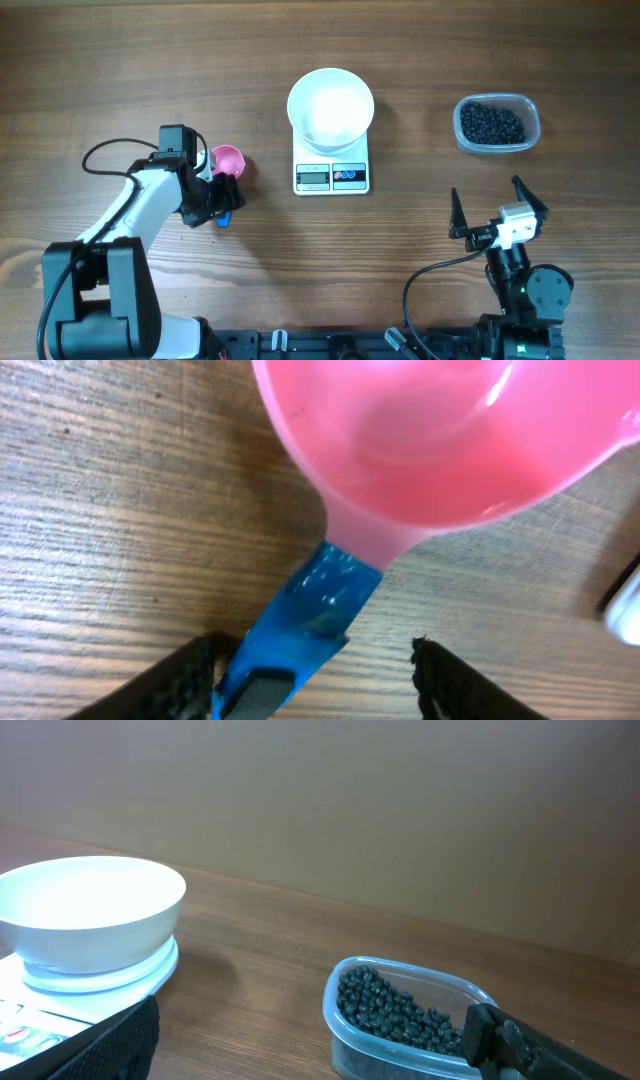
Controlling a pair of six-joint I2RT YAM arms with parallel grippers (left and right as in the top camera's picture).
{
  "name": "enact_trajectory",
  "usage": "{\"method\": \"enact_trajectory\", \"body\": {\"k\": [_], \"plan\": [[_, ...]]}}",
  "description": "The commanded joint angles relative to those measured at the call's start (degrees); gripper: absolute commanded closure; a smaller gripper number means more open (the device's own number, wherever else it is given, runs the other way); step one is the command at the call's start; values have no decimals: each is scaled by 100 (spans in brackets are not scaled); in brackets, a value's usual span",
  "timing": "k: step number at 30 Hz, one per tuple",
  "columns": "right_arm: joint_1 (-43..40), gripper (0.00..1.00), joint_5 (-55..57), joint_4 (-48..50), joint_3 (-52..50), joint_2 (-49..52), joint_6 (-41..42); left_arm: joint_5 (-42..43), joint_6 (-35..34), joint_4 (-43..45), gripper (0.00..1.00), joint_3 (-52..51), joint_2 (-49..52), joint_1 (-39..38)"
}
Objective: Scoop item into bowl and weigh 150g on scale
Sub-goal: 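Close the left gripper on the blue scoop handle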
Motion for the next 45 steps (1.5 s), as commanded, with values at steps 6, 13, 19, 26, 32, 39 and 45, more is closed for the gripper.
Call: {"method": "enact_trajectory", "body": {"k": [6, 13, 19, 26, 32, 39, 45], "plan": [[-22, 0, 68, 17, -9, -35, 72, 168, -15, 136, 40, -37, 216, -11], [-22, 0, 68, 17, -9, -35, 72, 474, -11, 76, 42, -35, 284, -11], [-22, 0, 68, 17, -9, -35, 72, 1067, 302, 74, 46, -35, 284, -13], [-22, 0, 68, 17, -9, -35, 72, 1088, 304, 92, 54, -35, 284, -11], [-22, 0, 68, 17, -9, -35, 72, 1086, 155, 120, 58, -35, 284, -11], [-22, 0, 68, 17, -9, -35, 70, 1088, 90, 155, 68, -35, 284, -11], [-22, 0, 68, 17, -9, -35, 70, 1093, 85, 153, 69, -35, 284, -11]]}}
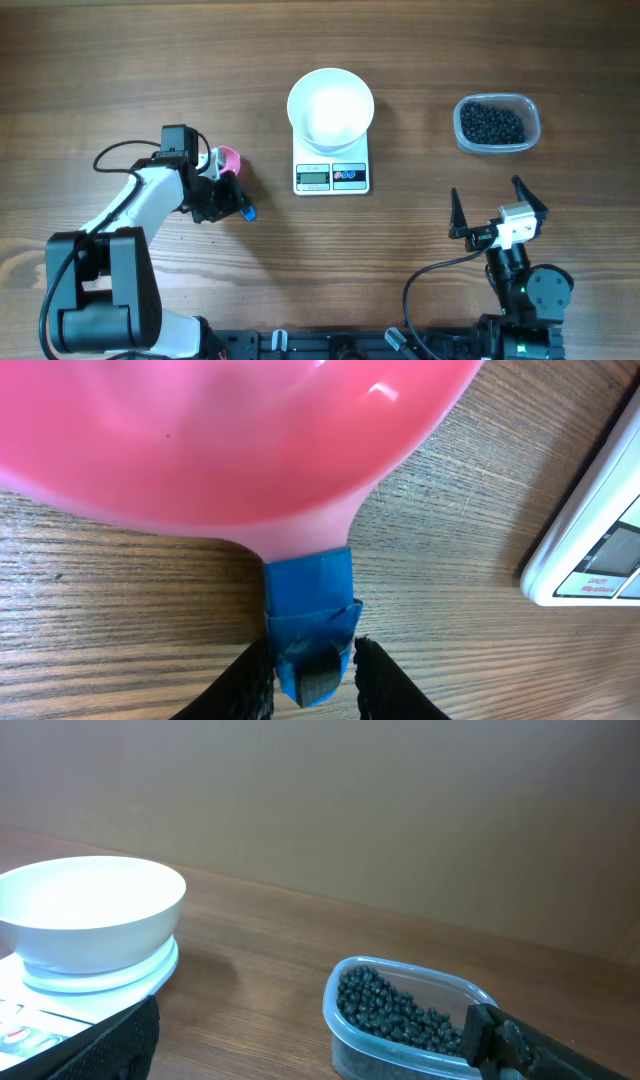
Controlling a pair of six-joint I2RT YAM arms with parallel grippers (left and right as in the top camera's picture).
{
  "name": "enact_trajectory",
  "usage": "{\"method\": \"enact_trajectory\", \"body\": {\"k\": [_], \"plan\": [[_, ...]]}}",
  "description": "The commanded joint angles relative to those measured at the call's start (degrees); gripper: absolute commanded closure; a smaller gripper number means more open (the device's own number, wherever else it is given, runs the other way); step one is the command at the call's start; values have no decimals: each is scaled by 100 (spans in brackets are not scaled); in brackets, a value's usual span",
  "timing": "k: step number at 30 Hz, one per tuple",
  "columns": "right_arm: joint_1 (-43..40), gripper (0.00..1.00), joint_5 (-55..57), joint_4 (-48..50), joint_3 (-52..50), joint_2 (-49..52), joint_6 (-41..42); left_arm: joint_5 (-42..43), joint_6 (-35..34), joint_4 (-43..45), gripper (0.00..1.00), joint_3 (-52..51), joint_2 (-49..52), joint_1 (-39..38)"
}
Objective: Scoop item into bowl and weigh 150g on scale
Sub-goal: 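Close the left gripper on the blue scoop handle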
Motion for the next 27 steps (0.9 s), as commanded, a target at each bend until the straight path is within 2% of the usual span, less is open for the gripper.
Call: {"method": "enact_trajectory", "body": {"k": [1, 10, 17, 22, 27], "plan": [[-22, 0, 68, 17, -9, -35, 70, 116, -39, 9, 69, -37, 68, -13], [-22, 0, 68, 17, -9, -35, 70, 144, -122, 24, 77, -26, 28, -13], [-22, 0, 68, 17, -9, -35, 70, 367, -118, 44, 77, -26, -236, -13], [-22, 0, 68, 17, -9, -35, 70, 369, -120, 39, 84, -26, -356, -13], [-22, 0, 68, 17, -9, -35, 68, 369, -122, 20, 85, -26, -374, -13]]}}
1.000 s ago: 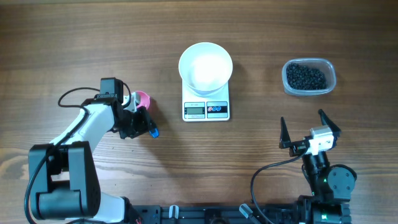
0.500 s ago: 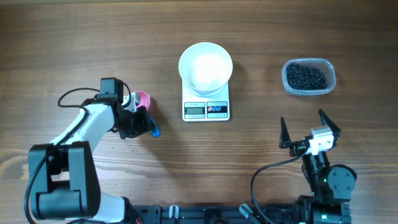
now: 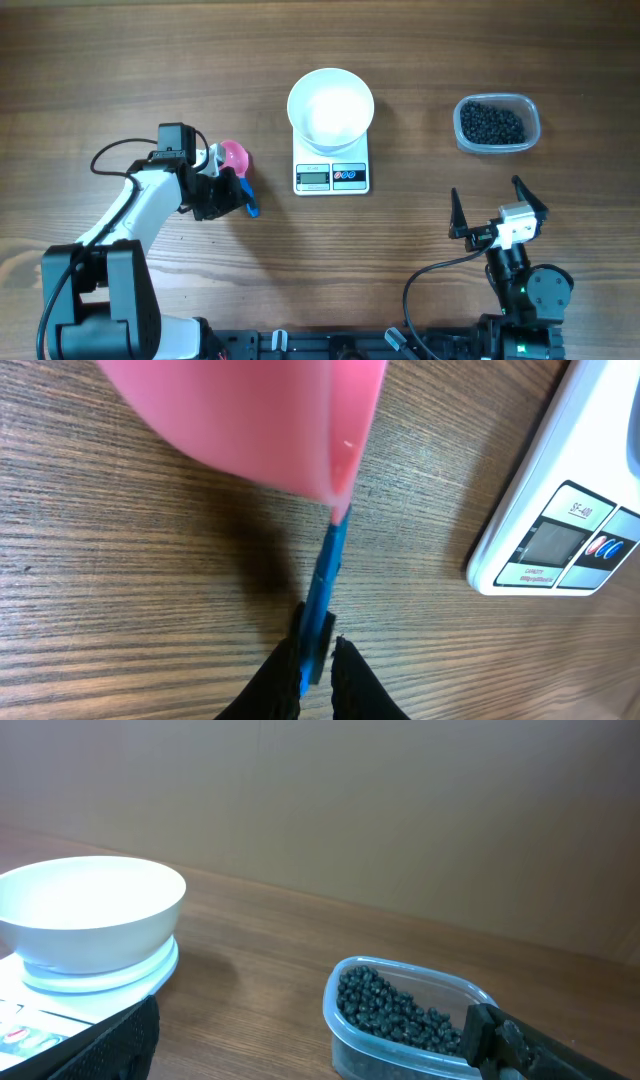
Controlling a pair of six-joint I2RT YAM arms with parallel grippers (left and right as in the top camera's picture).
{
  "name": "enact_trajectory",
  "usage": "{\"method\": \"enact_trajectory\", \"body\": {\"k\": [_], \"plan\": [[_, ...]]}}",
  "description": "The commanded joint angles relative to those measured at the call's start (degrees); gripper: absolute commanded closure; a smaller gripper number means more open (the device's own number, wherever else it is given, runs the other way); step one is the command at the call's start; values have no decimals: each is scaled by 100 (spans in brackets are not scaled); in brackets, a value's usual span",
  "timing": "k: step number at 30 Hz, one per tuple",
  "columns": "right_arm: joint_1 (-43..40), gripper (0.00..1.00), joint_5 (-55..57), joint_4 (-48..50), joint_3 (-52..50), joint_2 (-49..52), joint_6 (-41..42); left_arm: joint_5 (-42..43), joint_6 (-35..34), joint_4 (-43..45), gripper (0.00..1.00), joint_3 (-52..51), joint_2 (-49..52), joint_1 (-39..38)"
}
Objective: Scoop item into bowl and weigh 150g on scale
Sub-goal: 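Close the left gripper on the blue scoop handle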
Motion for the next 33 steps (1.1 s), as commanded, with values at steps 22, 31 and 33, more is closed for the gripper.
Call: {"method": "enact_trajectory", "body": {"k": [22, 31, 33], "plan": [[-22, 0, 68, 17, -9, -35, 72, -330, -643, -4, 12, -149, -98, -63], [-22, 0, 68, 17, -9, -35, 72, -1113, -1722, 546, 13, -323, -90, -767], [-22, 0, 68, 17, -9, -35, 70, -1502, -1998, 605, 15, -328, -90, -997]]}}
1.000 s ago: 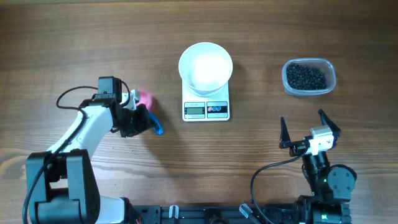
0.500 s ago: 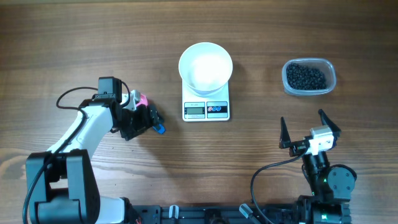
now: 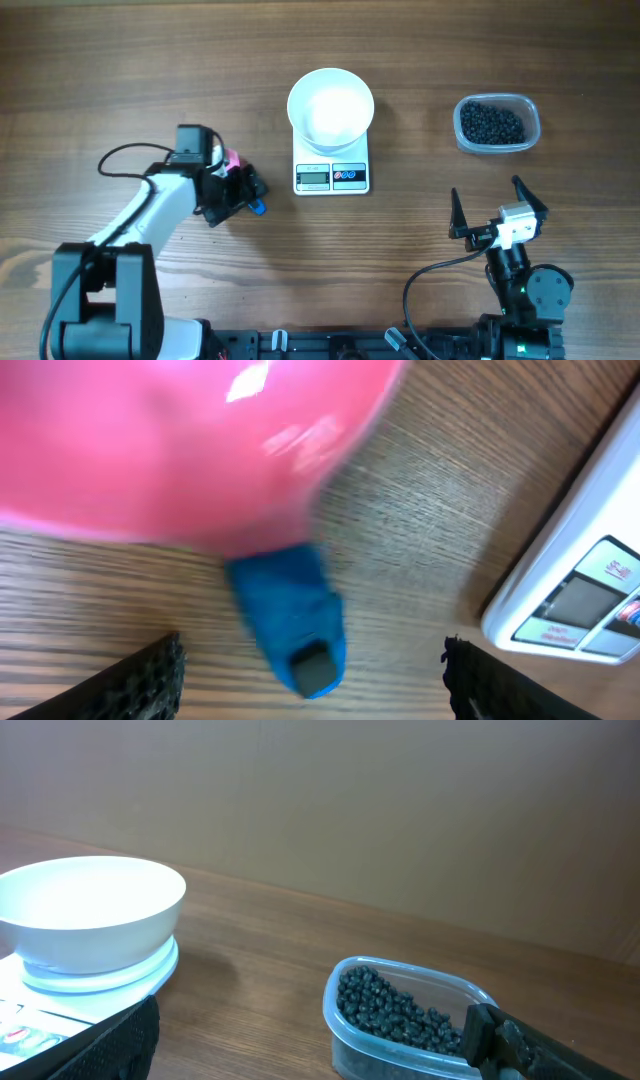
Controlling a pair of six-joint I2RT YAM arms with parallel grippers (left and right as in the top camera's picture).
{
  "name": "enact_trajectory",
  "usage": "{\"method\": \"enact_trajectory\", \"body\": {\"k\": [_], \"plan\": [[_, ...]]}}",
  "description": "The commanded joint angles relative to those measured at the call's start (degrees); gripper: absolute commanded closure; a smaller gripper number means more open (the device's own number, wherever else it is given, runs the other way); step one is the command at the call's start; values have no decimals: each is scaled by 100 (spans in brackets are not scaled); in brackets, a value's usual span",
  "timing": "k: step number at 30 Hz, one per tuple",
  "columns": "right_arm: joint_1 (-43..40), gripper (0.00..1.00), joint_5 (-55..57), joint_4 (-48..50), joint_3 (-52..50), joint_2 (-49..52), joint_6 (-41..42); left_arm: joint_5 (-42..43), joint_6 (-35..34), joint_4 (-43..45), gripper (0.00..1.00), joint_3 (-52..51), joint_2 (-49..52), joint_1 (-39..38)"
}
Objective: Scoop item into bowl and weigh 150g on scale
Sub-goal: 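Close the left gripper on the blue scoop handle, then lift the pink scoop with the left gripper toward the scale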
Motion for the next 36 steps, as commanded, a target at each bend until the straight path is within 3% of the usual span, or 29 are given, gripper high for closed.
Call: {"method": "enact_trajectory", "body": {"k": [1, 6, 11, 17, 21, 25, 36], "plan": [[-22, 0, 68, 17, -9, -35, 68, -951, -793, 94, 16, -140, -50, -472], [-22, 1, 68, 17, -9, -35, 68, -1394, -1056, 162, 22, -144, -39, -649], [-22, 0, 68, 17, -9, -35, 70, -1379, -1056, 232, 35, -192, 103, -649], [-22, 0, 68, 17, -9, -35, 70, -1370, -1049, 476, 62, -203, 177, -649], [-22, 0, 68, 17, -9, -35, 68, -1373, -1049, 564, 64, -203, 177, -649], [-22, 0, 68, 17, -9, -35, 70, -1370, -1045, 535, 77, -203, 155, -649], [-22, 0, 68, 17, -9, -35, 68, -1373, -1034, 291, 78, -201, -516, -649]]}}
